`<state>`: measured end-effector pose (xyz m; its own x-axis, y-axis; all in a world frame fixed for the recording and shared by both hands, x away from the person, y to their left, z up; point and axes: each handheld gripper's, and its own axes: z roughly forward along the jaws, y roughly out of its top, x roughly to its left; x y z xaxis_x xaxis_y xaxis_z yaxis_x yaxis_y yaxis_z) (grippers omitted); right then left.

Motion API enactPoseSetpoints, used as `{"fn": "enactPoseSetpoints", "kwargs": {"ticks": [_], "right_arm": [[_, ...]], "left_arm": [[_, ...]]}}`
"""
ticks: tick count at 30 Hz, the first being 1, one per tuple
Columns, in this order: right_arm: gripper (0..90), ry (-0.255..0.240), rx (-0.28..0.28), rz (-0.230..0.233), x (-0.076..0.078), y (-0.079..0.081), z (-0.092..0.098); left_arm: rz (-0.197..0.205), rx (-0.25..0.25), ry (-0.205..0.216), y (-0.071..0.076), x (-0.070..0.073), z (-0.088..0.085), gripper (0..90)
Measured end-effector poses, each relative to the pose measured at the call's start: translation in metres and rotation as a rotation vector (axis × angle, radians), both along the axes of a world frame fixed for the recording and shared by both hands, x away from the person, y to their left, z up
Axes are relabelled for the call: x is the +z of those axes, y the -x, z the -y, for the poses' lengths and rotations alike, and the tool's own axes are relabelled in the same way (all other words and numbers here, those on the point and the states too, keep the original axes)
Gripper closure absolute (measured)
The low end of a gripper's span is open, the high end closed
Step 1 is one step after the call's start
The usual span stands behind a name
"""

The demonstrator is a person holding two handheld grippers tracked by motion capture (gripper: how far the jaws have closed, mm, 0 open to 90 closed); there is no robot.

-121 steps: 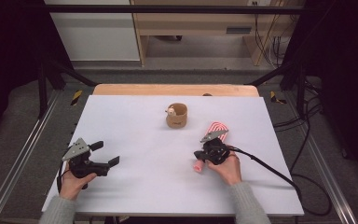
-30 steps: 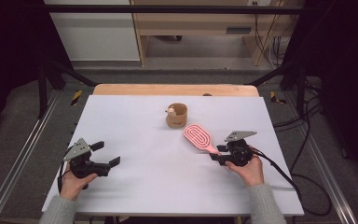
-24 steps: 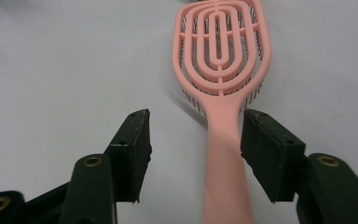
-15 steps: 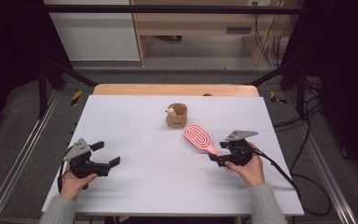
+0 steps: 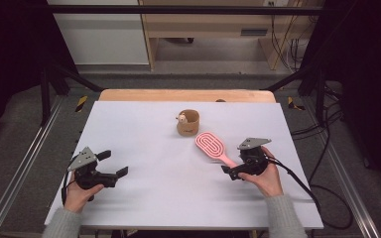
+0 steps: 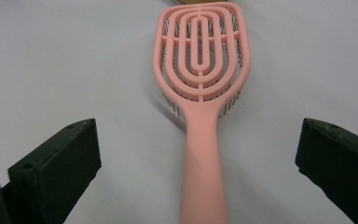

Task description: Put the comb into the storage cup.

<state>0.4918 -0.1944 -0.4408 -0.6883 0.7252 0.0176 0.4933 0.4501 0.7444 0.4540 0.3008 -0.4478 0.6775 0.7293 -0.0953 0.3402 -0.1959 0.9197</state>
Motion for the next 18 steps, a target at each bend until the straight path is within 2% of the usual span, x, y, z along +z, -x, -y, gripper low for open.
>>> {"fn": "enactPoseSetpoints", "kwargs": {"ticks": [9,18], "right_arm": [[0.5,0.018,0.032,0.006,0.001,-0.004,-0.005],[0.6,0.041,0.026,-0.003,0.002,-0.016,-0.013]], "left_arm": [[-0.001,-0.001,-0.003,0.0,0.0,0.0,2.2],[-0.001,0.0,-0.003,0.0,-0.001,0.0,2.2]]}}
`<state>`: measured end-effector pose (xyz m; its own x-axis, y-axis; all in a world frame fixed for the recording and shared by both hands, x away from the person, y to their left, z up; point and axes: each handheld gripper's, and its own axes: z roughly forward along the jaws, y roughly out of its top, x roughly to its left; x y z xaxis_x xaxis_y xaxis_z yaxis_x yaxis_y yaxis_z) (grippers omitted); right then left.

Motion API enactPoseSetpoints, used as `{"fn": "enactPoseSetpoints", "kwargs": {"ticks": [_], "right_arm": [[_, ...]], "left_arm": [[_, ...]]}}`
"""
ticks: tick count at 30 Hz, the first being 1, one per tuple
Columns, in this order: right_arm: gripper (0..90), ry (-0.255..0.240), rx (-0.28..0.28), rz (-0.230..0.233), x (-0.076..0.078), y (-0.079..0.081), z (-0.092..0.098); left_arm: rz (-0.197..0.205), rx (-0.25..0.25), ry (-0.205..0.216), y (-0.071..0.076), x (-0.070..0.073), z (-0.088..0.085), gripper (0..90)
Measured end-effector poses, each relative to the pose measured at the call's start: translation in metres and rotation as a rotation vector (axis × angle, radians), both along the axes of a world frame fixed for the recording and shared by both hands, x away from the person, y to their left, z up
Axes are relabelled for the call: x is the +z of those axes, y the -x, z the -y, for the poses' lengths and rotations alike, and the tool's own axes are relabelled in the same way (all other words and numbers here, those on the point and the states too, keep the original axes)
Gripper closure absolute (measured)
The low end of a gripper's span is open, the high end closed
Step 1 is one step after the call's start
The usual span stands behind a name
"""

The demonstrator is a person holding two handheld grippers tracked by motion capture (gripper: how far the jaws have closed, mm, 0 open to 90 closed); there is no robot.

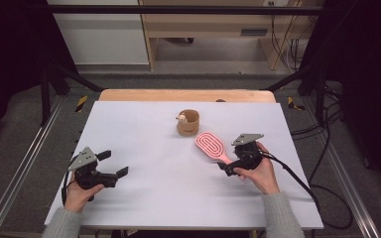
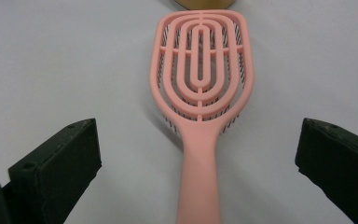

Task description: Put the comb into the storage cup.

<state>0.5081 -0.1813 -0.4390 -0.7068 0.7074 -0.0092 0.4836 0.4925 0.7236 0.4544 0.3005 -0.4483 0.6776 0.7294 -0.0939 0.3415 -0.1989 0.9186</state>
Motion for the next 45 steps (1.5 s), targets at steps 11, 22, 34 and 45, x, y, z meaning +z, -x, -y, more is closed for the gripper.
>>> {"fn": "enactPoseSetpoints", "kwargs": {"ticks": [11,22,34,45], "right_arm": [[2.3,0.04,0.002,-0.015,-0.006,-0.01,-0.007],[12.3,0.098,-0.003,-0.037,-0.015,-0.014,-0.01],[31.8,0.102,-0.006,-0.058,-0.018,-0.015,-0.01],[45.8,0.115,0.003,-0.121,-0.019,-0.015,-0.01]], "left_arm": [[-0.002,-0.002,0.0,0.0,0.0,0.0,2.2],[-0.004,0.0,0.0,0.0,-0.001,0.0,2.2],[-0.004,-0.001,0.001,0.0,-0.001,0.0,2.3],[-0.004,-0.002,0.001,0.0,-0.001,0.0,2.4]]}}
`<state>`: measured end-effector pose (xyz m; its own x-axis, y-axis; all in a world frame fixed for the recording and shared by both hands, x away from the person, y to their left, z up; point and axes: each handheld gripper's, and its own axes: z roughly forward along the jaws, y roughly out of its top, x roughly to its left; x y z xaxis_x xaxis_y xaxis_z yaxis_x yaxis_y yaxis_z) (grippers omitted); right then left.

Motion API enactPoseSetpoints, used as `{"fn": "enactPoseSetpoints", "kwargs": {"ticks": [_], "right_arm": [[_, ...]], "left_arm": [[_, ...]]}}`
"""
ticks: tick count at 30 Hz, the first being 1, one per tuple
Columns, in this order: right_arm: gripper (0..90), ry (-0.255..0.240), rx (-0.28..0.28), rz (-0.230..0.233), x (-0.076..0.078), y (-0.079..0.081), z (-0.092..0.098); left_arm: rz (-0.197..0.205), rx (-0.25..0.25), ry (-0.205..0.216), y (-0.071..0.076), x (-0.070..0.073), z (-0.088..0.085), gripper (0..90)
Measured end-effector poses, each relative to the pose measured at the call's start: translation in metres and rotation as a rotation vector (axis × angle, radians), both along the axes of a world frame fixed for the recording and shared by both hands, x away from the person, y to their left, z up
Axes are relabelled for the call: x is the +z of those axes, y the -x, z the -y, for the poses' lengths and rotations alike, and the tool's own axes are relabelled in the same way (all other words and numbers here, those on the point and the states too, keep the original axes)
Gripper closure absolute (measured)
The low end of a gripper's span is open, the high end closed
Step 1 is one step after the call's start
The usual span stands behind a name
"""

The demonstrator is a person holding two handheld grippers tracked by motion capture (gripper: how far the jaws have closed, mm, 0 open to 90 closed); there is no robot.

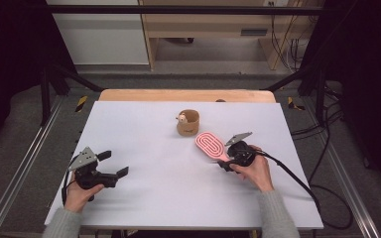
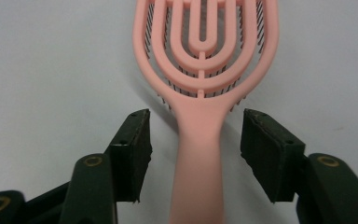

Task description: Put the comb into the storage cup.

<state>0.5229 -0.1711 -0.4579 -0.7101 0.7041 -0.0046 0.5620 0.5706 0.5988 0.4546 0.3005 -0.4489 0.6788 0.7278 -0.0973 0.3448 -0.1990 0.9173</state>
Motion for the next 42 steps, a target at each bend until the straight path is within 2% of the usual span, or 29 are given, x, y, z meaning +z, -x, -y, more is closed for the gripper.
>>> {"fn": "enactPoseSetpoints", "kwargs": {"ticks": [5,15,25,35,42], "right_arm": [[49.2,-0.012,0.002,0.0,0.0003,0.0,-0.0001],[56.3,0.006,-0.018,0.001,0.0,-0.0019,0.0009],[58.9,0.029,-0.019,-0.007,-0.0023,-0.0031,0.0005],[61.1,0.029,-0.026,-0.011,-0.0039,-0.0039,0.0001],[67.5,0.024,-0.024,-0.017,-0.0041,-0.0041,-0.0002]], "left_arm": [[0.0,0.0,0.0,0.0,0.0,0.0001,2.4],[0.0,0.0,-0.001,-0.0001,-0.0001,0.0001,2.4],[0.0,0.0,0.0,-0.0001,-0.0001,0.0002,2.5],[0.0,-0.002,-0.002,0.0,-0.0001,0.0003,2.5],[0.0,-0.002,-0.002,0.0,0.0,0.0003,2.5]]}}
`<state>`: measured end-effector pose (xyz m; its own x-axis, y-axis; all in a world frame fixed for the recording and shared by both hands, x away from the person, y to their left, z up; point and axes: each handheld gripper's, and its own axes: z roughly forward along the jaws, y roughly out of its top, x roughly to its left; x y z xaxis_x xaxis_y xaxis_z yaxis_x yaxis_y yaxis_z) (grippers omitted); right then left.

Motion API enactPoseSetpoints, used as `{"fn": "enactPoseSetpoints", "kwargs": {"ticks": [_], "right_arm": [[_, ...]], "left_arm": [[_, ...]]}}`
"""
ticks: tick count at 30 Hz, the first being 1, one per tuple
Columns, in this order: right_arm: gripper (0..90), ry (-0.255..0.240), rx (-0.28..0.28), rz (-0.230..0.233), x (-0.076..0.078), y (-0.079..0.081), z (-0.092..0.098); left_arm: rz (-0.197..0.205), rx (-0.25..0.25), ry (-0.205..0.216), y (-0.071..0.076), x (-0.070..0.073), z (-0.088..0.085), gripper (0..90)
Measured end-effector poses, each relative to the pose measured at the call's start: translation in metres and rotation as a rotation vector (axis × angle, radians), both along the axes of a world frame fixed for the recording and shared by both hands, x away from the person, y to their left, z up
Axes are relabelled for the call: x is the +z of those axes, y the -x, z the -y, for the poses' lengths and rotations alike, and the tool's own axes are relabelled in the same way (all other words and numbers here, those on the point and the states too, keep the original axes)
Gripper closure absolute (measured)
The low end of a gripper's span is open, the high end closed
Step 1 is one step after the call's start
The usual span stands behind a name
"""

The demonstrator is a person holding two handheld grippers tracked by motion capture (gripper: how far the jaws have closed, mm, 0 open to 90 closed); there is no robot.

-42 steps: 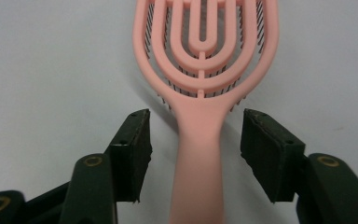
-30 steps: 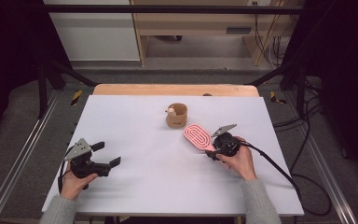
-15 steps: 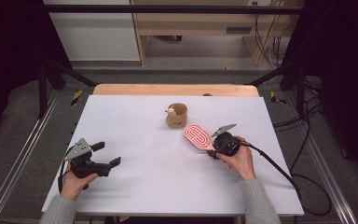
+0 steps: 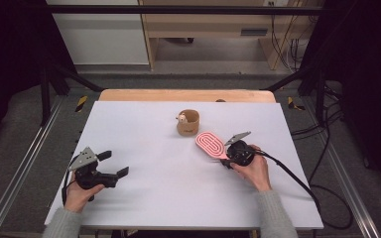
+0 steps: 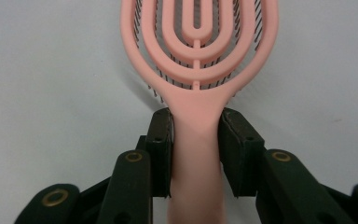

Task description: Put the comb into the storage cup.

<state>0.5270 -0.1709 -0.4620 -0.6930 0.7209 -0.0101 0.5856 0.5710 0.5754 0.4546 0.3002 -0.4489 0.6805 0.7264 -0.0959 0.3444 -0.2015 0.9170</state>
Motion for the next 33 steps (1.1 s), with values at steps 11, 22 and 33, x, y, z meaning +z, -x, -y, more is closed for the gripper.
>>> {"fn": "enactPoseSetpoints", "kwargs": {"ticks": [11,22,33], "right_arm": [[68.8,-0.004,-0.004,-0.002,-0.0004,0.0013,-0.0003],[69.1,-0.001,-0.007,0.009,0.0008,0.0031,-0.0003],[69.2,-0.026,-0.012,0.031,0.0085,0.0064,0.0022]], "left_arm": [[0.0,0.0,0.0,0.0,0.0,0.0001,2.5],[0.0,0.001,0.002,0.0,0.0001,-0.0001,2.6],[0.0,0.0,0.002,0.0001,0.0003,-0.0002,2.5]]}}
